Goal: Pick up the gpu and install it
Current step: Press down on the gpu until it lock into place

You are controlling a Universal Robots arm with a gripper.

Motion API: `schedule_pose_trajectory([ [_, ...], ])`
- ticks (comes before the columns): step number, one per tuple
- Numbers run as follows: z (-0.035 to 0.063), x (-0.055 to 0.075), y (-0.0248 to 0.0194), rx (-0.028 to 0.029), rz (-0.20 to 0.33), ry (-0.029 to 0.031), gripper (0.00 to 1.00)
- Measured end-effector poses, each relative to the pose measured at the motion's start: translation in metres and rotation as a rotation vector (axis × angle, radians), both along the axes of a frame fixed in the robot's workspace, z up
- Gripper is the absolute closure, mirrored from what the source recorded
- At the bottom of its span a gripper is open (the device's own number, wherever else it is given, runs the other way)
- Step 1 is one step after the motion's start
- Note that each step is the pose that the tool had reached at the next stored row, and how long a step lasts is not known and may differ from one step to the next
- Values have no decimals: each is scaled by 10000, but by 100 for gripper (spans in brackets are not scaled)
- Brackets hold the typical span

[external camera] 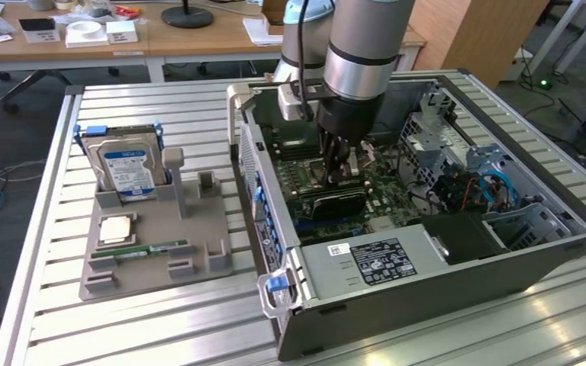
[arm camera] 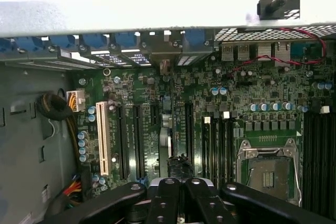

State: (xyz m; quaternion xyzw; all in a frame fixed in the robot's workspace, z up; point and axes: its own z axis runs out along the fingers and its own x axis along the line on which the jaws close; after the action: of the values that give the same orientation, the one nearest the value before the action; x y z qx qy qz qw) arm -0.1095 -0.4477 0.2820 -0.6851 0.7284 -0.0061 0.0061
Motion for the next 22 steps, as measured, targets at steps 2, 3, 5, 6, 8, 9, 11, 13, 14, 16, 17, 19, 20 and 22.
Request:
schedule_pose_trajectory([
  [2,-14,-4,1,0,-3,0,89],
  [3,-23,-5,2,1,-3,-1,89],
  [5,-34,-5,3,-1,-2,0,89],
  [6,-36,-5,3,-2,-3,1,89],
  [8,-39,-5,3,-1,-4,1,89],
  [9,-41,-3,3,0,-5,0,89],
  [11,-45,10,3,3,-3,-2,89],
  [13,-45,21,3,0,-4,-1,89],
  [14,-44,21,3,0,-4,0,89],
  [16,-45,21,3,0,-5,0,89],
  [17,-45,21,3,0,-5,0,89],
  [19,-45,22,2,1,-3,-1,89],
  [20,-45,22,-2,0,0,-1,89],
  [22,-45,22,-8,1,0,0,89],
])
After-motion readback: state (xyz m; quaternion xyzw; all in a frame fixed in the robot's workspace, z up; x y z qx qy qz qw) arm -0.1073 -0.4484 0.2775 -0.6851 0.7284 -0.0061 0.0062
